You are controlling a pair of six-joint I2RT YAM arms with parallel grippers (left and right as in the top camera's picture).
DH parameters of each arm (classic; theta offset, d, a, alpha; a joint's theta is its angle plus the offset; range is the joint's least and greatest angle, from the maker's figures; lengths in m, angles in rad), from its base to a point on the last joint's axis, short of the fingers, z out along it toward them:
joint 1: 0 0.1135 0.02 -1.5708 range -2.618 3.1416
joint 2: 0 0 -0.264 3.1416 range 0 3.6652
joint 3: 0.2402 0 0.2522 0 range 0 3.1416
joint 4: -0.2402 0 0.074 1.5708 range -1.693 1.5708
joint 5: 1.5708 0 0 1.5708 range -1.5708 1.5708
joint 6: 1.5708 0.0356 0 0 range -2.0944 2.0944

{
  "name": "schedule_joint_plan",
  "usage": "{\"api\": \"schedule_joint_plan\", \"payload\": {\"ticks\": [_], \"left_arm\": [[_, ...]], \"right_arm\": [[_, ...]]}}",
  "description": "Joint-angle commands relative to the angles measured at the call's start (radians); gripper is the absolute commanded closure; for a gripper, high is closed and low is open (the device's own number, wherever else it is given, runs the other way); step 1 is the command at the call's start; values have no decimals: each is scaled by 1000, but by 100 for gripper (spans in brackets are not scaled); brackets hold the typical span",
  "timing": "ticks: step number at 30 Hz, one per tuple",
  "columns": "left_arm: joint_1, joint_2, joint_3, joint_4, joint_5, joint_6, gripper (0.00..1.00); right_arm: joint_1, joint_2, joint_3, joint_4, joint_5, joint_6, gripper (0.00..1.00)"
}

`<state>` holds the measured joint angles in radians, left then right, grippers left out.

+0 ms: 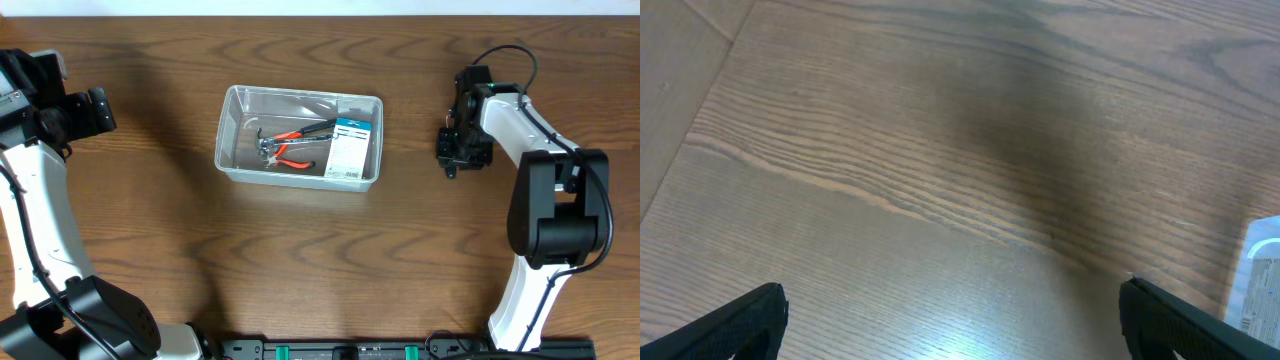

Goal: Pack container
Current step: 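Lower the right gripper over the yellow-handled screwdriver and grasp it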

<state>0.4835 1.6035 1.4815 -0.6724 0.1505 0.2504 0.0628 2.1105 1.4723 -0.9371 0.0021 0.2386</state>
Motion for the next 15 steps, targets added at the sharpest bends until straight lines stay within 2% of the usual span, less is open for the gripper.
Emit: {"api": "schedule_joint_plan", "payload": {"ticks": [1, 3, 8, 15], "left_arm": [[3, 7, 6, 0, -2, -6, 2], [3, 7, 6, 0, -2, -6, 2], [3, 7, 6, 0, -2, -5, 2], [3, 7, 6, 0, -2, -6, 2]], "right_arm": [[30, 19, -3, 6, 25, 15, 67], [38, 19, -3, 6, 26, 15, 71], [48, 19, -3, 7, 25, 15, 75], [40, 18, 4, 9, 25, 6, 75]]}}
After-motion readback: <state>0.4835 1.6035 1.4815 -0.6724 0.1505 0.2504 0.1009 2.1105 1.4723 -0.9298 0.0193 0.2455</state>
